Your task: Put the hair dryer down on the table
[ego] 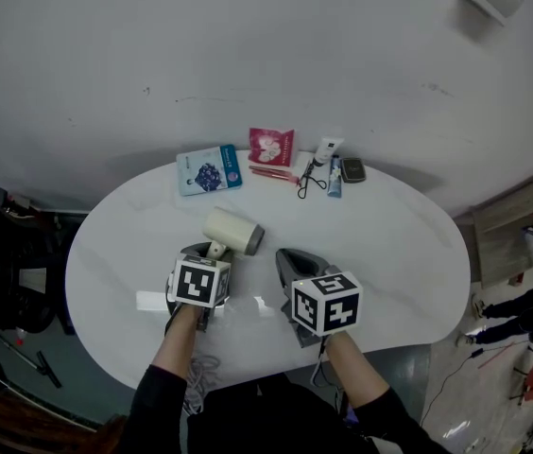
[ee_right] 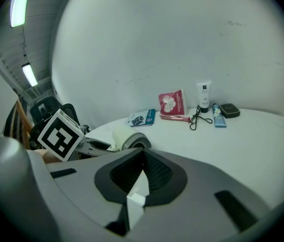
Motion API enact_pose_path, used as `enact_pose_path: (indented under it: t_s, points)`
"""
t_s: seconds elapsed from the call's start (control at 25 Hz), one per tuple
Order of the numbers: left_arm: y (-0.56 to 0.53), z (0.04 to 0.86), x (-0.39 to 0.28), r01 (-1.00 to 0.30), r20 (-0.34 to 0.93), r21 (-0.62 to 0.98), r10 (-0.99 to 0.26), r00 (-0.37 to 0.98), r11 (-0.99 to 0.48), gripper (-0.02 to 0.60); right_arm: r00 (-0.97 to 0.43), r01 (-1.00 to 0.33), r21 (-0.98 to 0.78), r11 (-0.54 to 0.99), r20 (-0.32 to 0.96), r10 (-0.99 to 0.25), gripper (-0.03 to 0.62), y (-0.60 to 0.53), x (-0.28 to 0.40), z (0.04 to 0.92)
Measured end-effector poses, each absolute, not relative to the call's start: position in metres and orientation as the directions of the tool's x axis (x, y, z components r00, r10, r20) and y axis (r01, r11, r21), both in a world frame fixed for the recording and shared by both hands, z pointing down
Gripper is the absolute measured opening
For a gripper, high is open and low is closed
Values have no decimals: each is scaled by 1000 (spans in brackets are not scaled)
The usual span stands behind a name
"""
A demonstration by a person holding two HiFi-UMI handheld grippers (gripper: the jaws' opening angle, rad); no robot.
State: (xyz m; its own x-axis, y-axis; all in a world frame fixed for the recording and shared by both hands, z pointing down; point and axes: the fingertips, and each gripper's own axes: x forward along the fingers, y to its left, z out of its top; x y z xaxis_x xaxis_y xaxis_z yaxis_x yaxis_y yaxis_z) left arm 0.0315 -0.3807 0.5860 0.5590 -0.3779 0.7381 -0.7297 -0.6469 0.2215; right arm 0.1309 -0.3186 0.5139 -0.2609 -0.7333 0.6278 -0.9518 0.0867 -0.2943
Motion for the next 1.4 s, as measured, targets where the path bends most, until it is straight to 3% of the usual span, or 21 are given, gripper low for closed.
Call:
enact_pose_path:
  t_s: [1.4]
  points:
    - [-379, 596, 36, -726, 752, 124, -414, 513, -676, 179, -268, -951, -296, 84, 660, -702, 5, -317, 128, 528]
